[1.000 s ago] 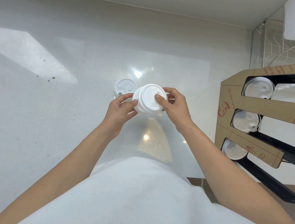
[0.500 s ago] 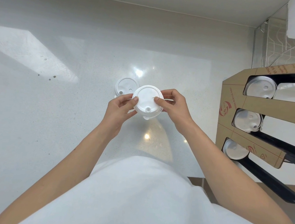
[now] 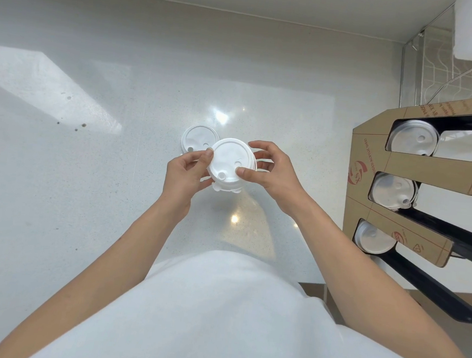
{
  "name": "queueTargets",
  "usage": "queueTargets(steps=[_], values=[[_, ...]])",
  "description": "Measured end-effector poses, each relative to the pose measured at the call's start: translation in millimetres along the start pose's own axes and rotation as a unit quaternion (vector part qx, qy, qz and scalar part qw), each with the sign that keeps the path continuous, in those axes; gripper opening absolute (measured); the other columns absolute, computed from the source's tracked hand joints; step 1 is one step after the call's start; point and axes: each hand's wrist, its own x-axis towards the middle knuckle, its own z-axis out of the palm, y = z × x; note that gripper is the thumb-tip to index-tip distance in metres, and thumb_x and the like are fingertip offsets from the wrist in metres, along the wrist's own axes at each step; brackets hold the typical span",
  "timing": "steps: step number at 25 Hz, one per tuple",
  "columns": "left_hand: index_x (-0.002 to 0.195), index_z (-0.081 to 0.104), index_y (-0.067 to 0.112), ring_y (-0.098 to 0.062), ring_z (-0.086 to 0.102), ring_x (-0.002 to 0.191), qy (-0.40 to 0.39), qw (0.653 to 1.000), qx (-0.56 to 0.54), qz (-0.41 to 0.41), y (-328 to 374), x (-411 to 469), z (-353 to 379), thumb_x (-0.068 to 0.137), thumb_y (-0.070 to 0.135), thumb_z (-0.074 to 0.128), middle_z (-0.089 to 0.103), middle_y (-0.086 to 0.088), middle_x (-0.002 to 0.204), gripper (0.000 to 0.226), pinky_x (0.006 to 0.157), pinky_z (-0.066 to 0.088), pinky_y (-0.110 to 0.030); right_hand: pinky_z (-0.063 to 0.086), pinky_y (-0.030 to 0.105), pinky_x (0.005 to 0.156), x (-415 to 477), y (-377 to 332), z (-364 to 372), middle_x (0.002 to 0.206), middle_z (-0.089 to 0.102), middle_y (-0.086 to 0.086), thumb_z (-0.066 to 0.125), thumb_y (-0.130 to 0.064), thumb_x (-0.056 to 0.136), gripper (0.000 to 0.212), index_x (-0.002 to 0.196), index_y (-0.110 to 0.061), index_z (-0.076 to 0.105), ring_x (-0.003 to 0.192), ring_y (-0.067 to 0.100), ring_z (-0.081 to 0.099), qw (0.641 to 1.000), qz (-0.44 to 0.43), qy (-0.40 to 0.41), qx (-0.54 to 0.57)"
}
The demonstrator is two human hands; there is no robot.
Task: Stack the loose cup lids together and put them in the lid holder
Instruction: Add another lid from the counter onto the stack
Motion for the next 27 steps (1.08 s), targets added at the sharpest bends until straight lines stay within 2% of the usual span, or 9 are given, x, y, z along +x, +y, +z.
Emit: queueTargets(steps=[3,6,9,14,21,25,27], values=[[0.123,0.069,0.005,-0.028,0.071,0.111,-0.023,1.000,0.007,0.002,0.8,-1.6,0.1,0.097,0.032,0.064,0.071,-0.015,0.122,0.038,0.090,0.060,-0.036,0.058,0.035,0.087,0.3,-1.0,-0.6,0.111,0.063,-0.002,0.087,-0.015,0.073,0.055,0.123,-0.021,0.063,0.101,0.019,0.064,1.000,-0.002,0.006,0.004],[0.131,0.064,0.008,-0.027,0.067,0.118,-0.051,0.999,0.009,0.007,2.8,-2.0,-1.5,0.092,0.026,0.071,0.066,-0.016,0.131,0.044,0.100,0.056,-0.041,0.058,0.041,0.091,1.3,-2.1,0.0,0.112,0.065,0.001,0.086,-0.013,0.076,0.051,0.121,-0.020,0.064,0.103,0.023,0.065,1.000,-0.004,0.019,0.013],[0.135,0.062,0.009,-0.026,0.067,0.119,-0.054,0.998,0.019,0.004,3.3,-0.2,-3.9,0.085,0.013,0.078,0.064,-0.016,0.133,0.053,0.102,0.055,-0.041,0.058,0.040,0.091,1.6,-3.7,0.7,0.112,0.064,0.000,0.086,-0.012,0.075,0.053,0.122,-0.021,0.063,0.104,0.021,0.064,1.000,-0.011,0.018,0.006],[0.134,0.061,0.008,-0.031,0.068,0.117,-0.055,0.998,0.009,0.014,1.3,0.2,-7.5,0.084,0.004,0.077,0.064,-0.022,0.133,0.053,0.106,0.051,-0.047,0.054,0.035,0.094,2.3,-4.1,0.9,0.119,0.064,0.003,0.088,-0.011,0.071,0.065,0.129,-0.020,0.060,0.110,0.020,0.062,1.000,-0.012,0.007,0.003],[0.131,0.062,0.017,-0.022,0.072,0.109,-0.056,0.998,0.012,0.012,3.4,-1.9,-7.0,0.078,0.005,0.082,0.069,-0.015,0.124,0.057,0.101,0.054,-0.039,0.057,0.037,0.093,2.0,-1.7,0.1,0.123,0.067,0.011,0.084,-0.006,0.076,0.057,0.128,-0.017,0.063,0.113,0.026,0.065,0.999,-0.024,0.001,0.033],[0.120,0.063,0.026,-0.012,0.075,0.098,-0.067,0.998,0.012,0.005,5.4,-3.0,-6.3,0.075,0.003,0.084,0.072,-0.008,0.117,0.055,0.095,0.056,-0.032,0.058,0.040,0.094,3.1,-0.9,1.7,0.117,0.071,0.010,0.081,-0.013,0.080,0.044,0.122,-0.015,0.068,0.108,0.026,0.069,0.998,-0.038,0.030,0.031],[0.119,0.062,0.028,-0.008,0.076,0.094,-0.071,0.997,0.021,0.006,6.1,-4.0,-5.2,0.074,0.003,0.084,0.071,-0.007,0.115,0.056,0.090,0.056,-0.028,0.058,0.043,0.094,3.8,-0.5,3.1,0.111,0.073,0.006,0.081,-0.017,0.081,0.035,0.115,-0.020,0.071,0.106,0.025,0.070,0.998,-0.041,0.051,0.026]])
